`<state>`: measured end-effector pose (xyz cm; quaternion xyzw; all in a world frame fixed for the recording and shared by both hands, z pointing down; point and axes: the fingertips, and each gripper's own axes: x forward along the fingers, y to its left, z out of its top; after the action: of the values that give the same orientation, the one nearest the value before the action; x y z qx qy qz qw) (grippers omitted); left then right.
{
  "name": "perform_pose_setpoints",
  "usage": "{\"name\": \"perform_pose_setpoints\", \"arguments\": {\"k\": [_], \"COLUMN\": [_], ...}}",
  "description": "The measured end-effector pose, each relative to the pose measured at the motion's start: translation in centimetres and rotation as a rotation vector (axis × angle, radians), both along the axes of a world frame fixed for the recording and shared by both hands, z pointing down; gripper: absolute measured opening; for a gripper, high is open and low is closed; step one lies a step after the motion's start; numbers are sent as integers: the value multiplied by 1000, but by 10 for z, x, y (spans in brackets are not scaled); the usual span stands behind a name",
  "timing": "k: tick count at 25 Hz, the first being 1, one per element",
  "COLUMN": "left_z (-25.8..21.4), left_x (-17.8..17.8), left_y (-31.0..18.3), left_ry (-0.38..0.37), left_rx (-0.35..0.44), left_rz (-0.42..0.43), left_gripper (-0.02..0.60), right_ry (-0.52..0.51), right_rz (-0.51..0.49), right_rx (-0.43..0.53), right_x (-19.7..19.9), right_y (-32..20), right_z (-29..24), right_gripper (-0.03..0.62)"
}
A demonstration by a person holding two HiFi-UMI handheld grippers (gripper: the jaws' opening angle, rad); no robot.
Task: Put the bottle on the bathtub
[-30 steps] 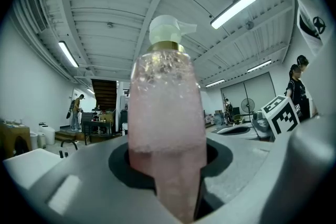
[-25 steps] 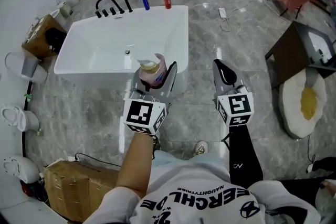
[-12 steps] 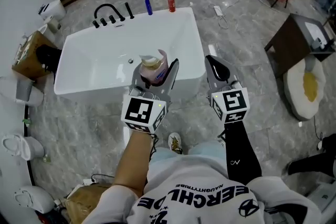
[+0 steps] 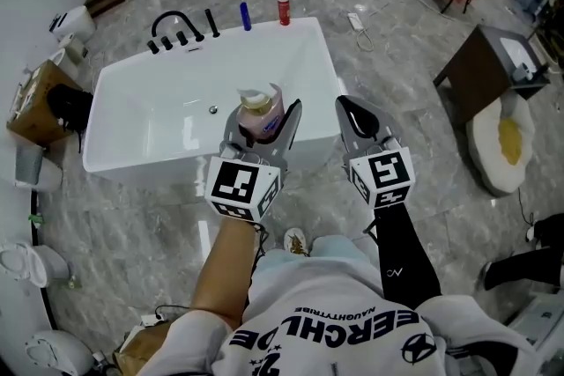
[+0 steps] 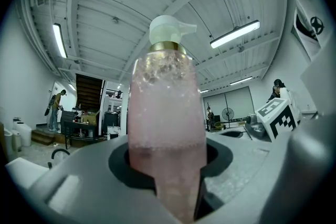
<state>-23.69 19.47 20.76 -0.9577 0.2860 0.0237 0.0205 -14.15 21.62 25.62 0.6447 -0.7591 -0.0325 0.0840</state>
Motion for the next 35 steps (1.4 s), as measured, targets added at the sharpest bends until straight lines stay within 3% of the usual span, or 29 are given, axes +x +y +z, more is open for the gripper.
{"name": "perform_pose_setpoints", "arguments": {"k": [12,21,28,32,35], "left_z": [18,28,59,75,86], "left_x": [-6,29,88,140,181], "left_y": [-51,-115,-214,-291,-358], "left_ry": [-27,-40,-27,-28,-32], "left_rx": [-9,42,34,8,16], "left_rz": [14,12,-38,-91,-140], "left_gripper": [192,192,192,192,191], "right_ry": [10,42,91,97,87], "right_rz": [59,52,7,-49,-115], "right_rx": [-19,30,26,-7,26], "right_x": [9,42,101,153,196], "right_y": [-27,-93,-188,-268,-337], "right_z": [12,14,42,55,55], "right_gripper": [29,29,29,29,29]}}
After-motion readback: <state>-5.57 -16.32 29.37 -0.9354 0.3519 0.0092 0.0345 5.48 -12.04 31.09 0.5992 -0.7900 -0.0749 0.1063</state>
